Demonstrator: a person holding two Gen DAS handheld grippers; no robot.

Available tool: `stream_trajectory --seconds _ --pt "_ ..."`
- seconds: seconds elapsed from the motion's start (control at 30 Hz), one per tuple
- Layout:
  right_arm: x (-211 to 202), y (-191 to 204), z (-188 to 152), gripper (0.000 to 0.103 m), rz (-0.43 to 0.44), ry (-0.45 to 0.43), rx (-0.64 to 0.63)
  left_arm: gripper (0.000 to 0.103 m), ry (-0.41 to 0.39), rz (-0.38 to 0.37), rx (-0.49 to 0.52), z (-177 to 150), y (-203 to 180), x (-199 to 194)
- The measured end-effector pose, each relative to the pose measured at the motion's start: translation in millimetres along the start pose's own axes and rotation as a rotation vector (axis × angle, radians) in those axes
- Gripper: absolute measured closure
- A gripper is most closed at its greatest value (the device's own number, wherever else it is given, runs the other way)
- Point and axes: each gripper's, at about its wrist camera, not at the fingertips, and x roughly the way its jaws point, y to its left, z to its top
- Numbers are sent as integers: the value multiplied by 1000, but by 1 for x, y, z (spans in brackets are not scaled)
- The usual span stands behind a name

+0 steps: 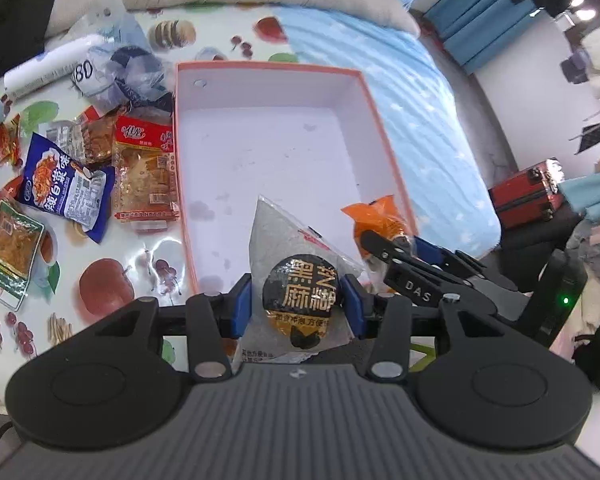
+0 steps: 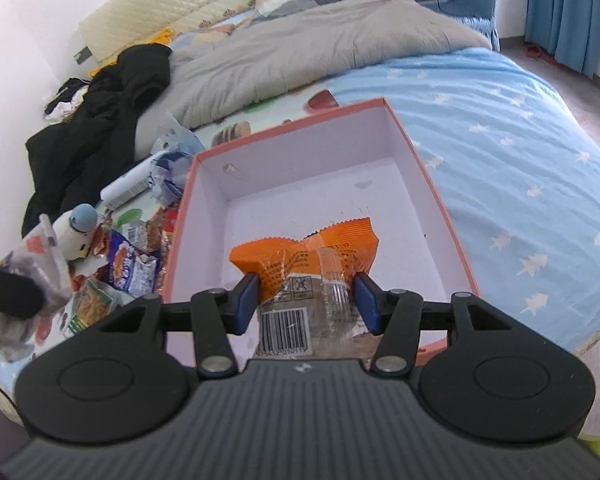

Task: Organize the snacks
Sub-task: 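Carry both pastries over the pink box and open both tools, then lift both tools away from the pink box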

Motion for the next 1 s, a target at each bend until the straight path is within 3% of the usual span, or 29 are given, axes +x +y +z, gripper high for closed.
stream_trajectory --seconds 0.23,0.47,0.7,0.83,1.0 --pt "39 -18 12 48 -5 28 15 51 5 15 -42 42 19 43" --pt "84 -33 21 48 7 71 27 51 56 39 -67 85 39 128" --pt "111 -46 26 48 -28 88 11 49 136 43 -72 98 45 196" --pt "122 -51 27 47 -35 104 14 26 151 47 -52 100 44 206" --pt "118 -48 24 44 -37 110 18 26 85 55 -44 94 46 185"
